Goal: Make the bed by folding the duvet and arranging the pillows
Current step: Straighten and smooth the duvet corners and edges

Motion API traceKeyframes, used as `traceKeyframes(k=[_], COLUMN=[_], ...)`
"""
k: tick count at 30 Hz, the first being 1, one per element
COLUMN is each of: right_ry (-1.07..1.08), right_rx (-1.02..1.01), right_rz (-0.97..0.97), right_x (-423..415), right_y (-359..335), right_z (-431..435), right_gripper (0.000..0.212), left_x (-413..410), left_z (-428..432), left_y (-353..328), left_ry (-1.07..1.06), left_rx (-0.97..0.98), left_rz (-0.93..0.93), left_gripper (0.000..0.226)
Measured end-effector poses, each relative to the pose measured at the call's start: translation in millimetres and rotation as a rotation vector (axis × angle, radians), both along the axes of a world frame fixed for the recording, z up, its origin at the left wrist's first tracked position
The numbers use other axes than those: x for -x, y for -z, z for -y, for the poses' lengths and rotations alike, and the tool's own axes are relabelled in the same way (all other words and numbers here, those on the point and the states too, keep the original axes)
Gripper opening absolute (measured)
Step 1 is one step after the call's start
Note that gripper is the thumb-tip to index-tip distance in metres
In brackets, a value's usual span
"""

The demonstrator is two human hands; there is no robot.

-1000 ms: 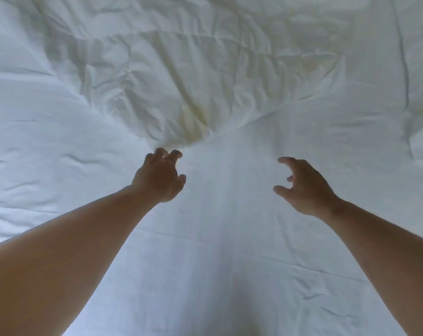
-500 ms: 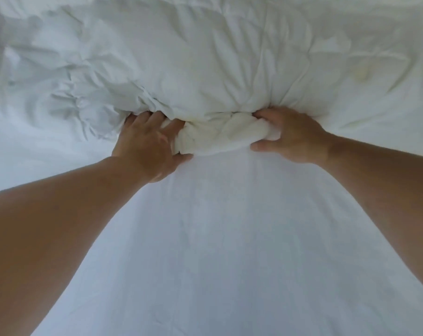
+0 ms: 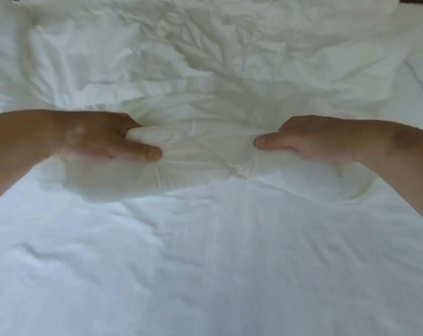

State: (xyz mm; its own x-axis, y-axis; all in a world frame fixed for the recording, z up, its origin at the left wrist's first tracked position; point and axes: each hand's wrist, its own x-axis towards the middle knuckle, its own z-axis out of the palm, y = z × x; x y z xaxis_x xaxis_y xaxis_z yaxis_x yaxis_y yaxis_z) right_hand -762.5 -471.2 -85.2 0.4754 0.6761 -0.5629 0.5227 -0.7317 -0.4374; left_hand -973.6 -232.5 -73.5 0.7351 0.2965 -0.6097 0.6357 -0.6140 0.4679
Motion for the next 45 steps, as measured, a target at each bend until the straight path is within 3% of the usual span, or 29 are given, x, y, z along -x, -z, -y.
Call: traceKeyframes(k=[2,3,5,7,8,11,13,15,16,18,20,22,29,31,33,34,36,41,45], right_ry=[0.104,0.157,0.168,0.054,-0.003,-0.12,-0.094,-0.089,-0.147,-0.277,-0.311,-0.255,-0.073,-0.02,0.027,0.048,0.089,0.09,-0.061], right_rx=[-0.111,-0.212,-0.376,-0.48,-0.51,-0.332,-0.197,-0.147,-0.097,0.012,0.025,-0.009,-0.175,-0.211,-0.24,-0.249,-0.259,-0.281,-0.141], right_rz=[0.155,0.271,0.706,1.027,1.046,0.898,0.741,0.543,0.491,0.489,0.532,0.52,0.405,0.332,0.283,0.27,0.264,0.272,0.07], right_x=[-16.8,-26.3,-38.5,-31.5,-22.4,-14.2,-21.6,-26.1,-26.3,-24.9,-26.9,-34.7,-52.7,-58.7,-57.1,-55.7,-50.9,-41.1,-39.1], right_y=[-7.7,-2.4,20.3,46.2,56.6,95.8,112.9,120.4,124.4,137.1,155.3,175.5,188.2,180.3,176.3,176.2,176.8,158.5,82.9], right_z=[-15.8,-23.3,-36.7,-47.5,-50.6,-48.1,-44.1,-41.3,-39.6,-32.3,-22.6,-23.2,-47.0,-48.0,-49.1,-49.4,-47.8,-31.6,-19.9], right_gripper=[0.063,0.06,0.042,0.026,0.021,0.006,0.015,0.042,0.065,0.119,0.136,0.131,0.078,0.07,0.062,0.059,0.053,0.039,0.033], left_x=[-26.0,-42.1,-68.2,-81.1,-81.7,-76.1,-76.6,-85.9,-92.3,-102.6,-106.3,-106.7,-88.8,-70.2,-55.0,-51.9,-58.0,-76.4,-61.8], left_z=[-20.3,-28.8,-25.8,-9.4,-3.0,-3.3,-16.0,-26.1,-30.4,-36.6,-40.5,-40.8,1.0,15.4,19.5,20.0,23.7,18.6,4.0], left_y=[-15.8,-11.8,9.8,43.9,61.4,113.2,132.6,138.5,141.8,151.5,162.7,175.2,174.2,174.6,182.8,189.4,193.5,157.6,75.1], left_ry=[-0.067,-0.088,-0.046,0.034,0.048,0.159,0.249,0.219,0.222,0.222,0.193,0.154,0.146,0.232,0.302,0.315,0.291,0.204,0.381], left_rx=[-0.238,-0.512,-1.041,-1.129,-1.077,-0.867,-0.781,-0.703,-0.688,-0.706,-0.735,-0.776,-1.016,-1.008,-1.035,-1.05,-1.041,-0.925,-0.842], left_rz=[0.095,0.164,0.339,0.457,0.467,0.283,0.192,0.129,0.107,0.112,0.165,0.257,0.777,0.665,0.365,0.271,0.226,0.239,0.187], left_gripper=[0.061,0.06,0.049,0.032,0.028,0.048,0.07,0.085,0.085,0.085,0.084,0.079,0.044,0.069,0.102,0.106,0.097,0.042,0.039])
